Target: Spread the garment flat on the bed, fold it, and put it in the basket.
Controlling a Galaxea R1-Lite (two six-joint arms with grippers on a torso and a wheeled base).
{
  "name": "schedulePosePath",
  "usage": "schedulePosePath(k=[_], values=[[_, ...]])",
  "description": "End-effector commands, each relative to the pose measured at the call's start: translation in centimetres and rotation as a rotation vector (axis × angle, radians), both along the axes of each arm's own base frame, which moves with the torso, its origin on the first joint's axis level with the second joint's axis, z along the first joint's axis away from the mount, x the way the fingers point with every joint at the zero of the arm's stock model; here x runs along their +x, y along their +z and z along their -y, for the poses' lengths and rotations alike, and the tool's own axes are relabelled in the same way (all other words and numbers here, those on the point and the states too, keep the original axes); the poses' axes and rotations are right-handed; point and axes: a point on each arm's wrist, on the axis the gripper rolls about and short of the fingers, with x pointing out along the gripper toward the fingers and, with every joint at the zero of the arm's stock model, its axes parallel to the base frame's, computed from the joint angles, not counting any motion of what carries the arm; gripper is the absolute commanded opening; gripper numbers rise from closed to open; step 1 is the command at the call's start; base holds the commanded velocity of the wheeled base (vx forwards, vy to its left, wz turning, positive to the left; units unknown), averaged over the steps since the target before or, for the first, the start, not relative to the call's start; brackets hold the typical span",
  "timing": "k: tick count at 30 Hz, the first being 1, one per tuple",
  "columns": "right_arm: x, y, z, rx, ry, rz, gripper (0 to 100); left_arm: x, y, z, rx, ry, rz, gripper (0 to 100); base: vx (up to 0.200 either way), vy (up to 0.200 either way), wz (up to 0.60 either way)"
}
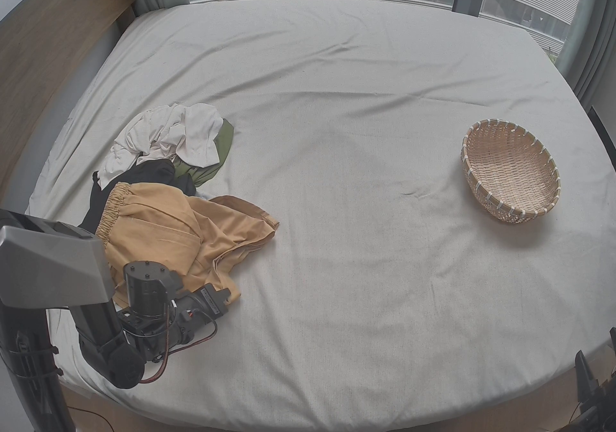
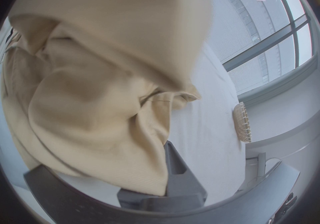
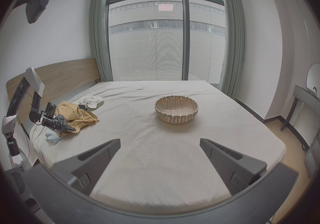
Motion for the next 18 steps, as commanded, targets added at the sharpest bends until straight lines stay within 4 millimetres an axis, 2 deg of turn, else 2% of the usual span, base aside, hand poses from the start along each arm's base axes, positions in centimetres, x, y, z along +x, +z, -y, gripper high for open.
schedulePosePath(k=[1,5,6,11,18], values=[[0.0,-0.5,0.0,0.000,-0.001,-0.003,100,-0.1,0.4,1.9,-0.013,-0.059,0.029,0,0.000,0.000,0.00],[0.0,-0.5,0.0,0.000,0.000,-0.003,100,-0.3,0.0,3.2,-0.012,-0.099,0.024,0,0.000,0.000,0.00],[0.0,-0.5,0.0,0.000,0.000,-0.003,100,-0.3,-0.3,4.2,-0.014,-0.125,0.027,0,0.000,0.000,0.00],[0.0,-0.5,0.0,0.000,0.000,-0.003,100,0.2,-0.8,6.3,-0.012,-0.149,0.050,0,0.000,0.000,0.00],[0.0,-0.5,0.0,-0.002,0.000,-0.003,100,0.2,-0.2,8.4,-0.031,-0.197,0.089,0,0.000,0.000,0.00]])
